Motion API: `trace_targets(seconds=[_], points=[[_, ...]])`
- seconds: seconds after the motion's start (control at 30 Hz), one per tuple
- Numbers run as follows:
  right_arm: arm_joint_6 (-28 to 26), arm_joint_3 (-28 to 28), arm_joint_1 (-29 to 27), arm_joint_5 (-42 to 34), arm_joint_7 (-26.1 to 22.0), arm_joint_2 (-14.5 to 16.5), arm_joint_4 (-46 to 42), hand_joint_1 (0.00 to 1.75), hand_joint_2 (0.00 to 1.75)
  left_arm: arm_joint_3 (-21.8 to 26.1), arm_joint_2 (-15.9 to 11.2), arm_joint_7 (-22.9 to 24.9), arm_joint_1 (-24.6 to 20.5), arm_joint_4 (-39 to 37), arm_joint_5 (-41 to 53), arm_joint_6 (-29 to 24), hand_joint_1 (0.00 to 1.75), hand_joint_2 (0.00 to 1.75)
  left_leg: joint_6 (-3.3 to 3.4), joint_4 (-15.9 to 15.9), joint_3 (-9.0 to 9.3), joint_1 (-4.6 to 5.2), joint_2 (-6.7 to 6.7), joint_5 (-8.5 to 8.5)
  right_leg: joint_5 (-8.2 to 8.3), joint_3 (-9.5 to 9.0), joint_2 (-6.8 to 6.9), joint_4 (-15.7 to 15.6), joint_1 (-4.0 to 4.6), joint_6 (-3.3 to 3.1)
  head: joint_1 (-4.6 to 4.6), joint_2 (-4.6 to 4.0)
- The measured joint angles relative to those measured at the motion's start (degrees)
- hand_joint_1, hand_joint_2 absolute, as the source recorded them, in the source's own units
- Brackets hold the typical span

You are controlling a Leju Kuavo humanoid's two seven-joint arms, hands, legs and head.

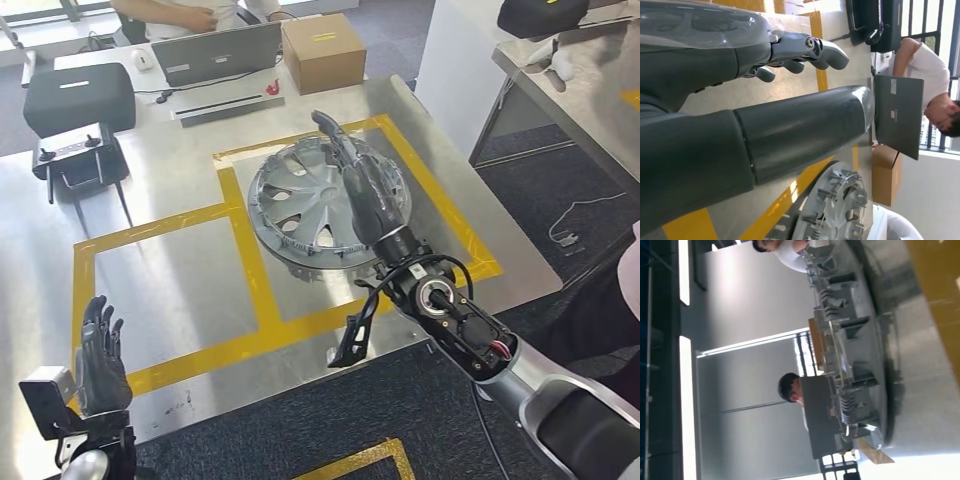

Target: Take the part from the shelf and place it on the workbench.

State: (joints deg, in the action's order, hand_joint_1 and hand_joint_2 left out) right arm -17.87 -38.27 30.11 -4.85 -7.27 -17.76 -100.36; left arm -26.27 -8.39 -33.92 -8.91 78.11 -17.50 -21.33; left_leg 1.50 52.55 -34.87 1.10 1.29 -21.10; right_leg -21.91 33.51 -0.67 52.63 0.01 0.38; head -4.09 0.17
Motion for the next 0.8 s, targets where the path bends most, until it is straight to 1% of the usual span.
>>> trace_targets(seconds=[0.57, 0.63, 0.73, 0.8], points=[[0.3, 0.1, -2.4, 0.1, -0.5, 0.0, -0.7, 0.00, 0.00, 0.2, 0.1, 0.0, 0.0, 0.1, 0.1, 0.2, 0.00, 0.00, 0.02, 0.0, 0.04, 0.00, 0.00, -0.03, -0.02, -0.03, 0.00, 0.0, 0.00, -0.01, 0.00, 0.00], [0.4, 0.1, -2.5, 0.1, -0.5, 0.0, -0.8, 0.00, 0.00, 0.3, 0.1, -0.1, 0.0, 0.1, 0.1, 0.2, 0.00, 0.00, 0.21, 0.2, 0.02, 0.15, 0.01, -0.25, -0.09, -0.11, -0.01, -0.1, -0.05, 0.15, 0.01, 0.00], [0.4, 0.1, -2.7, 0.1, -0.5, 0.0, -1.0, 0.00, 0.00, 0.4, 0.1, -0.1, 0.0, 0.1, 0.1, 0.2, 0.00, 0.00, 0.68, 0.4, 0.17, 0.31, 0.00, -0.65, -0.29, -0.44, -0.01, -0.2, -0.07, 0.53, 0.02, 0.00], [0.4, 0.3, -2.8, 0.1, -0.5, 0.0, -1.2, 0.00, 0.00, 0.4, 0.1, -0.1, 0.0, 0.1, 0.1, 0.2, 0.00, 0.00, 0.87, -0.1, 0.76, -0.05, -0.10, -0.55, -0.66, -0.56, 0.00, 0.1, 0.09, 0.78, 0.00, 0.00]])
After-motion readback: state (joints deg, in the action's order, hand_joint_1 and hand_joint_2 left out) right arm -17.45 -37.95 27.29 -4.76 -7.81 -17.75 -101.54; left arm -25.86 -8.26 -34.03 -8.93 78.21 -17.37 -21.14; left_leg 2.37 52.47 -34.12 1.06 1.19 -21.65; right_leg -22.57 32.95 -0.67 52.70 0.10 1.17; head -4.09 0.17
